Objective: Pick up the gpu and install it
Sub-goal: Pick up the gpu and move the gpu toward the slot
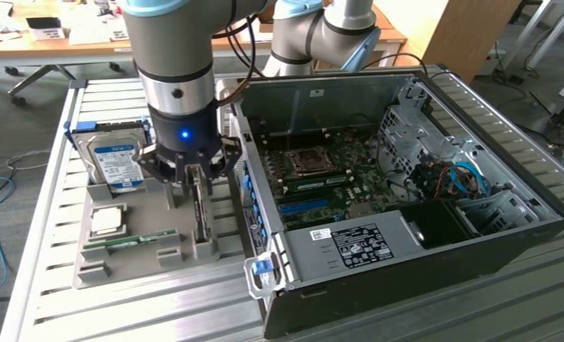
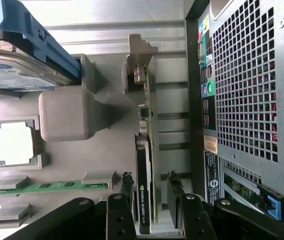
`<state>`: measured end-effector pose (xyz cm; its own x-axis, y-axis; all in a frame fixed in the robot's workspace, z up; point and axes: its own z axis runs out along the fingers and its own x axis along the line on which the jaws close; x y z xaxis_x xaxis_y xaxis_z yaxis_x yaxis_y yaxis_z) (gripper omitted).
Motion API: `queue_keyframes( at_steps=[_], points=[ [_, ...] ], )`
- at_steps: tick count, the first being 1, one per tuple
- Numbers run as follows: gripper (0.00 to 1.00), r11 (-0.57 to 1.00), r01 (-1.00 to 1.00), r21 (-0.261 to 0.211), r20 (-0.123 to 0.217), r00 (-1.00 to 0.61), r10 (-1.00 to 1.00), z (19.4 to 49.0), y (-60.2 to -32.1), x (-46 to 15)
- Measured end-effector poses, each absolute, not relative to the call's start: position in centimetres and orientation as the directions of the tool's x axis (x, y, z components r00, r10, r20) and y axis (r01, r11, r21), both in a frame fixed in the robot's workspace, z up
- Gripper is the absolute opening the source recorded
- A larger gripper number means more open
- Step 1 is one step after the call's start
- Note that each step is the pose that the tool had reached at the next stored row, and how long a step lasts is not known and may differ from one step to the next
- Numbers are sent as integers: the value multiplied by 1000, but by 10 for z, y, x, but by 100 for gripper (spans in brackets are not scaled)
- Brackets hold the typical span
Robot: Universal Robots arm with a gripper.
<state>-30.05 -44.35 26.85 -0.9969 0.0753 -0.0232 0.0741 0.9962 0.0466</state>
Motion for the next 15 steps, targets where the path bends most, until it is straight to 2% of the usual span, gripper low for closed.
queue_keyframes(
  at_steps=[15],
  points=[
    [42,996,74,48,-23,-997,75,261,-439,-301]
  ],
)
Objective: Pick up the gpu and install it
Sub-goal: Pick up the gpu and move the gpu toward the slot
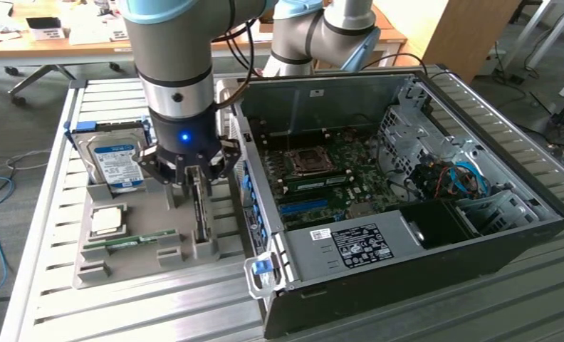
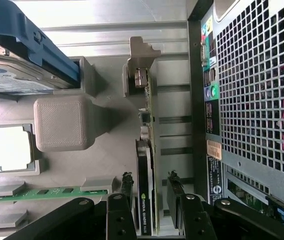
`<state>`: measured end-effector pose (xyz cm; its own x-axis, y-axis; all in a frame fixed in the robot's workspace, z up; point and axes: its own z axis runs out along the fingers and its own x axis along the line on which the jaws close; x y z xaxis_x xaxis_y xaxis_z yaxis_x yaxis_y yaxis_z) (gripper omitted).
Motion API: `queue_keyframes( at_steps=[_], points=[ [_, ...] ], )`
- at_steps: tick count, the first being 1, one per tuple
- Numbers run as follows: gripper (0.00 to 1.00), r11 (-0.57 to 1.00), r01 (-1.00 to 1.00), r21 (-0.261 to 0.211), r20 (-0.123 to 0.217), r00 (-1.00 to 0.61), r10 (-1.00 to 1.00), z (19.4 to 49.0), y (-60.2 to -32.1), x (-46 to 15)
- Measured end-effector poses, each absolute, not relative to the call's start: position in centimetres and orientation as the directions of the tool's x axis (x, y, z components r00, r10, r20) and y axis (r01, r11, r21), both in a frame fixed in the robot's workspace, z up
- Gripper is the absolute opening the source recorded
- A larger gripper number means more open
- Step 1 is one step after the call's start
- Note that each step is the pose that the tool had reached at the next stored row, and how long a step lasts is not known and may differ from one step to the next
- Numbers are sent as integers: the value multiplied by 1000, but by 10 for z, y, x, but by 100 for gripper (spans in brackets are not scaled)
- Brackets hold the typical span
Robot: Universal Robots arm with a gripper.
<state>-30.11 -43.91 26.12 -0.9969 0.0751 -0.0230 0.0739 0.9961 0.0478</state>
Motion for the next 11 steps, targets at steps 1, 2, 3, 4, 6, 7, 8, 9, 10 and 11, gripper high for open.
queue_keyframes(
  at_steps=[1,2,3,4,6,7,8,9,10,11],
  points=[
    [42,996,74,48,-23,-997,75,261,-439,-301],
    [42,996,74,48,-23,-997,75,260,-439,-302],
    [42,996,74,48,-23,-997,75,259,-439,-302],
    [42,996,74,48,-23,-997,75,258,-439,-303],
    [42,996,74,48,-23,-997,75,257,-439,-303],
    [42,996,74,48,-23,-997,75,256,-439,-303],
    [42,996,74,48,-23,-997,75,255,-439,-303],
    [42,996,74,48,-23,-997,75,254,-439,-303],
    [42,996,74,48,-23,-997,75,253,-439,-303],
    [42,996,74,48,-23,-997,75,252,-439,-303]
  ],
)
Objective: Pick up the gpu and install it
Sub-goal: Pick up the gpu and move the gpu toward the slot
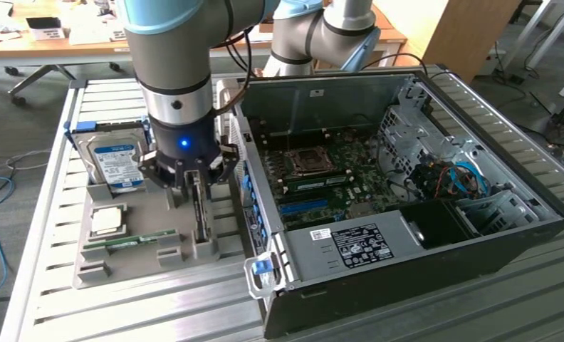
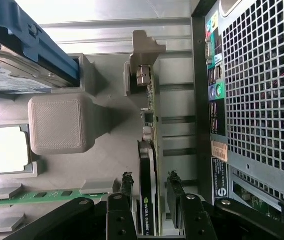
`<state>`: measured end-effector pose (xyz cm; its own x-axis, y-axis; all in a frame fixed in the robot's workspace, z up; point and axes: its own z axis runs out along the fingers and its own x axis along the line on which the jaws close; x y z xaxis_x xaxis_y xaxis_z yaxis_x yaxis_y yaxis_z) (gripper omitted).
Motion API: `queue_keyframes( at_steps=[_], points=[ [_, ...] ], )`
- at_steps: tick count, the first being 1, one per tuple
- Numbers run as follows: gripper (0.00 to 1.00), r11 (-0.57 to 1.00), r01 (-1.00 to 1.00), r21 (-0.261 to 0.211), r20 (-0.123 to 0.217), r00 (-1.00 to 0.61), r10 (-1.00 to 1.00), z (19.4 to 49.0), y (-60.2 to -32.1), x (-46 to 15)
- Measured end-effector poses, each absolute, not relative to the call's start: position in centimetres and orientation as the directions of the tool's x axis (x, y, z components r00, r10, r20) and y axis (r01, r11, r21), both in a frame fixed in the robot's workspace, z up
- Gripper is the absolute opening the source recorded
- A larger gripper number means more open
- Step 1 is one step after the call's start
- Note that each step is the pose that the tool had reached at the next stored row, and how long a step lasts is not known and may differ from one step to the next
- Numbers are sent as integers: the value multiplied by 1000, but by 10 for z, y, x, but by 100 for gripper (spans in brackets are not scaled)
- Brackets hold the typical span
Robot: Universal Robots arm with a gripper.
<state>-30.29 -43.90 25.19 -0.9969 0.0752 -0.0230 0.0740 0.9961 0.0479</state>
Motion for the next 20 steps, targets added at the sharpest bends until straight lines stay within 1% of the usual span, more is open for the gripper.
queue_keyframes(
  at_steps=[20],
  points=[
    [42,996,74,48,-23,-997,75,244,-439,-303]
  ],
)
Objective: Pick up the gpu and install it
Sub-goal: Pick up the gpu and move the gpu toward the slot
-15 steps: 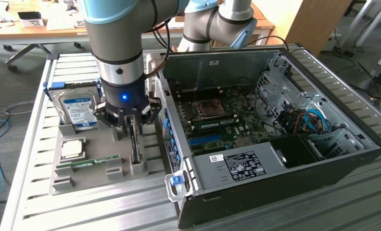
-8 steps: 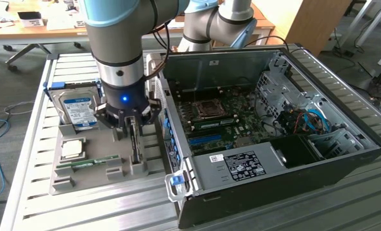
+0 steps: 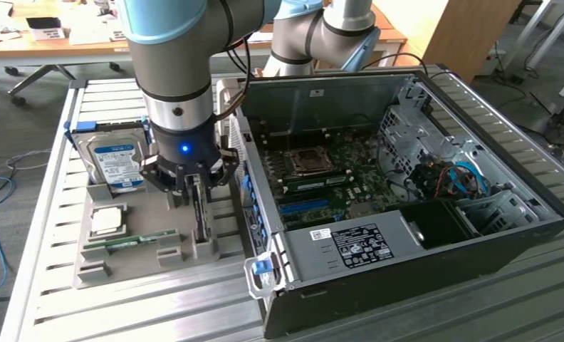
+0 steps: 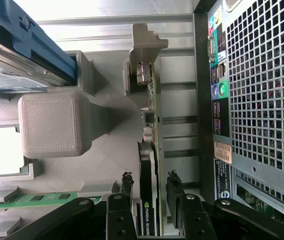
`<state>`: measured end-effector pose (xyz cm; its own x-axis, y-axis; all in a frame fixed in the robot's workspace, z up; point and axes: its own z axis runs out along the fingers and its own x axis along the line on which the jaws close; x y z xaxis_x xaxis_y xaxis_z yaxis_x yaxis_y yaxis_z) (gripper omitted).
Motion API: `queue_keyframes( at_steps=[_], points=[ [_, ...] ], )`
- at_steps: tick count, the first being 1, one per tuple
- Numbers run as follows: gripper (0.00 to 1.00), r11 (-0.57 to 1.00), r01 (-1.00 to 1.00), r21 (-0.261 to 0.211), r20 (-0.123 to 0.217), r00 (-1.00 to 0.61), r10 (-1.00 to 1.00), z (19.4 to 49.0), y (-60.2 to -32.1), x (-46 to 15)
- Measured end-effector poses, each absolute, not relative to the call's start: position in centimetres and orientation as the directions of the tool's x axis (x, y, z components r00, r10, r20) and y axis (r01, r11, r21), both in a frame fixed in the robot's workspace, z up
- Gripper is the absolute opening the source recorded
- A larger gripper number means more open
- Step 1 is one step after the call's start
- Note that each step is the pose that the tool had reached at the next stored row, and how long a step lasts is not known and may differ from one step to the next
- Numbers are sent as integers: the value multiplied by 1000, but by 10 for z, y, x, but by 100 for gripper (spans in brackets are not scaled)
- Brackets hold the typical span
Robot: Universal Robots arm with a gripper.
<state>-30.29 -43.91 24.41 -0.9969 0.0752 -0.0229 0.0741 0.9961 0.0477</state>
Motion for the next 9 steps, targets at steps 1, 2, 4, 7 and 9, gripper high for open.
queue_keyframes(
  at_steps=[1,2,4,7,9],
  points=[
    [42,996,74,48,-23,-997,75,244,-439,-303],
    [42,996,74,48,-23,-997,75,244,-439,-303],
    [42,996,74,48,-23,-997,75,244,-439,-303],
    [42,996,74,49,-23,-997,75,243,-439,-303],
    [42,996,74,49,-23,-997,75,242,-439,-303]
  ],
)
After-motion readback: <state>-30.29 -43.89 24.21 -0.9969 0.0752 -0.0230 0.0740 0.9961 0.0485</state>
